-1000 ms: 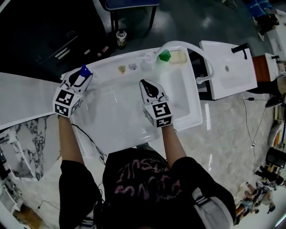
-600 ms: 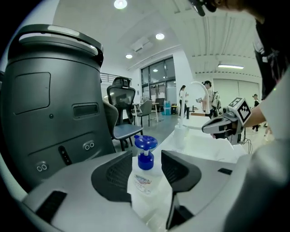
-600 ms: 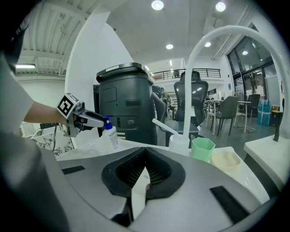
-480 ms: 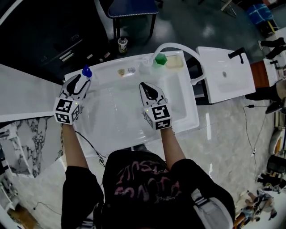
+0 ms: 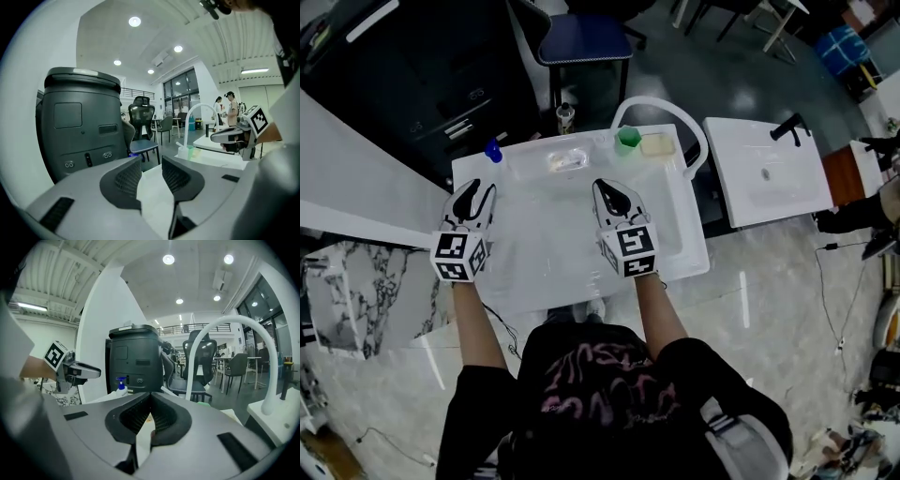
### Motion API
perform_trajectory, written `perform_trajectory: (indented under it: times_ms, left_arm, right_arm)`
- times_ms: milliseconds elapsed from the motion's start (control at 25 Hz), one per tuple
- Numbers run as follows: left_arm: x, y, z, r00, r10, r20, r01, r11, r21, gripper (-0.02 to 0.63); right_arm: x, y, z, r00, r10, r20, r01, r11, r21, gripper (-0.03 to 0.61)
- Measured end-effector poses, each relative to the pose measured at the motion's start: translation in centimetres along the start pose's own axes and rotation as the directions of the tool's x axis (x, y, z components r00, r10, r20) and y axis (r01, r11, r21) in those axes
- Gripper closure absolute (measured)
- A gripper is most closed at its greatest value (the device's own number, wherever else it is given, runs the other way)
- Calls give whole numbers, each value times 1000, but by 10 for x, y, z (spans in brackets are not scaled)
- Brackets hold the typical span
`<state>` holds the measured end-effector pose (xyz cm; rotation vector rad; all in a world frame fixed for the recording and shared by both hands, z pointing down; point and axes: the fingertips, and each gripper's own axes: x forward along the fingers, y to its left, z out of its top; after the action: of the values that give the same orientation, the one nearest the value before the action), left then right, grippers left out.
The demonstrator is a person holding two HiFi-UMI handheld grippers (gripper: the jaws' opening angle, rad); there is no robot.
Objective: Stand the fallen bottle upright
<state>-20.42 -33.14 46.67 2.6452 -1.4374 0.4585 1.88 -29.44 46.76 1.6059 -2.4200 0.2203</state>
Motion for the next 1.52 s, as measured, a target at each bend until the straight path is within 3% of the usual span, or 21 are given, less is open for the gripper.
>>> perform_trajectory:
  times_ms: [400, 920, 1520]
  left_arm:
    - [-57, -46, 37, 989, 107, 99, -106, 994, -19, 589]
    - [-115, -72, 50, 961, 225, 161, -215, 974, -74, 597]
    - [-124, -93, 64, 953, 237, 188, -232, 972, -49, 597]
  right_arm:
    - [-50, 8, 34, 996, 19, 85, -17, 1000, -25, 566]
    - [-92, 12, 57, 986, 45, 159, -34, 997, -74, 566]
    - [-107, 6, 65, 979, 49, 196, -33, 996, -84, 566]
